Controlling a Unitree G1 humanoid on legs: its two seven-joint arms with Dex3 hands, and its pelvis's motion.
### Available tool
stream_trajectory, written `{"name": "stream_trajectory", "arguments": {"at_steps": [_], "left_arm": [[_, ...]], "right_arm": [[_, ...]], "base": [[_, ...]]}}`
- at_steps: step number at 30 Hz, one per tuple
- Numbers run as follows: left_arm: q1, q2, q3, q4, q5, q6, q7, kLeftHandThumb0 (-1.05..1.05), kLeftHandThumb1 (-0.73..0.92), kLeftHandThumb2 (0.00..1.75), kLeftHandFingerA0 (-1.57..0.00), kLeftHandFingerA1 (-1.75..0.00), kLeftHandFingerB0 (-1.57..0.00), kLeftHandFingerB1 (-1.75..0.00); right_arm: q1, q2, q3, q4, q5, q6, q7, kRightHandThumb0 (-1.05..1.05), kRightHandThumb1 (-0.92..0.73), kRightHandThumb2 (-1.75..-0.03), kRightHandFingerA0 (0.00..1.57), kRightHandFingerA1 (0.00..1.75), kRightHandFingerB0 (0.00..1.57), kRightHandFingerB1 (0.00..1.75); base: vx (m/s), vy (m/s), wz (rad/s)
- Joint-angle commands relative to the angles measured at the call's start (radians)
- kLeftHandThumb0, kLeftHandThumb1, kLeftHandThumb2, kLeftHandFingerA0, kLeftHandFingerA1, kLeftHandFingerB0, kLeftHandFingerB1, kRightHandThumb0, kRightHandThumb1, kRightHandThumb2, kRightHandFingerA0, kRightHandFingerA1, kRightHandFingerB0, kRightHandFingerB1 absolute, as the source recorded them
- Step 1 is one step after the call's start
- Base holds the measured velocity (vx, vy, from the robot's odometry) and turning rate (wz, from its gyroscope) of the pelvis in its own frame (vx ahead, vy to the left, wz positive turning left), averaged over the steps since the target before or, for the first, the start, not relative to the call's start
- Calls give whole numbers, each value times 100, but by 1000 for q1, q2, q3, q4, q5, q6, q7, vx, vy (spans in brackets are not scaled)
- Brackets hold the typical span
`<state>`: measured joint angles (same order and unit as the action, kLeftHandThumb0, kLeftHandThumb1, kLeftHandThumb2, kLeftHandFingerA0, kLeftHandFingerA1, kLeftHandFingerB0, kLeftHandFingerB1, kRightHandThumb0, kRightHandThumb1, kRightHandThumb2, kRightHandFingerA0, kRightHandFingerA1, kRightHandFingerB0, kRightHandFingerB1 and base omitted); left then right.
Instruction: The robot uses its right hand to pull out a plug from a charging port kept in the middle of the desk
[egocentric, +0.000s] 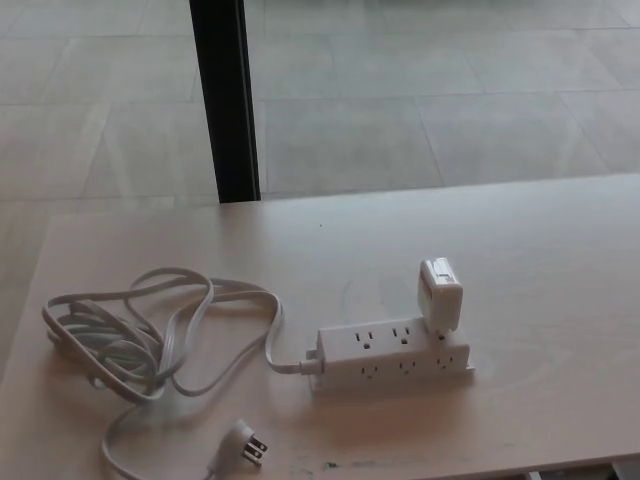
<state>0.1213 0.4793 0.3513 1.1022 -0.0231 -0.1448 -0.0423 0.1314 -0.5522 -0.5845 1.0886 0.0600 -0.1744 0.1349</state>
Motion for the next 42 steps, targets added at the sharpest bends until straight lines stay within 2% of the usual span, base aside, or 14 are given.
{"name": "stream_trajectory", "arguments": {"at_steps": [1,3,5,6,8,11,12,15,17,23,27,28,39,42], "left_arm": [[-28,41,53,60,-45,-69,33,-59,61,59,-86,-73,-68,-48],[-23,48,56,56,-41,-89,22,-63,51,93,-82,-79,-62,-63],[-27,49,63,59,-49,-83,12,-62,60,59,-82,-73,-66,-48],[-31,48,63,66,-48,-80,16,-61,61,58,-81,-72,-64,-47],[-31,47,64,70,-48,-84,17,-61,60,59,-81,-70,-67,-48],[-28,44,60,66,-44,-92,19,-60,61,59,-81,-66,-67,-48],[-34,44,61,69,-46,-85,20,-60,61,58,-84,-76,-66,-47],[-34,43,61,68,-50,-80,18,-61,61,59,-84,-80,-63,-47],[-35,40,65,69,-57,-81,13,-58,61,59,-82,-67,-64,-48],[-37,38,60,72,-53,-84,17,-59,61,59,-82,-70,-63,-47],[-37,40,60,71,-53,-90,14,-60,61,58,-84,-74,-67,-49],[-36,40,61,67,-55,-91,14,-60,60,59,-84,-77,-68,-50],[-39,44,60,64,-55,-86,9,-58,61,59,-80,-68,-67,-48],[-41,44,57,67,-50,-90,16,-58,60,59,-80,-67,-69,-49]], "right_arm": [[-76,-81,-114,10,155,-76,72,-88,-23,-76,115,71,66,77],[-130,-102,-132,-79,181,-37,96,-98,-21,-77,119,60,58,75],[-167,-121,-136,-157,203,-16,151,-96,-44,-55,110,67,59,66],[-203,-139,-135,-185,214,12,176,-92,-31,-77,121,105,61,63],[-227,-154,-122,-232,217,19,209,-94,-49,-56,116,73,56,55],[-324,-200,-69,-404,252,127,294,-104,-45,-81,108,62,46,47],[-368,-194,-36,-478,251,149,281,-75,-55,-58,97,77,39,33],[-433,-177,20,-613,252,212,262,-71,-45,-82,86,87,29,45],[-553,-146,138,-741,217,313,231,-67,-55,-57,81,91,34,32],[-682,-88,345,-886,134,432,220,-73,-55,-58,87,101,37,32],[-757,-27,458,-920,151,491,270,-78,-44,-79,82,116,30,42],[-770,-21,485,-923,137,493,276,-71,-50,-57,80,126,34,32],[-884,76,736,-834,15,589,291,-68,-46,-56,84,132,31,32],[-902,80,811,-810,-28,610,310,-80,-42,-78,88,121,24,40]], "base": [[0,0,0],[0,0,0],[0,0,0],[0,0,0],[0,0,0],[0,0,0],[0,0,0],[0,0,0],[0,0,0],[0,0,0],[0,0,0],[0,0,0],[0,0,0],[0,0,0]]}}
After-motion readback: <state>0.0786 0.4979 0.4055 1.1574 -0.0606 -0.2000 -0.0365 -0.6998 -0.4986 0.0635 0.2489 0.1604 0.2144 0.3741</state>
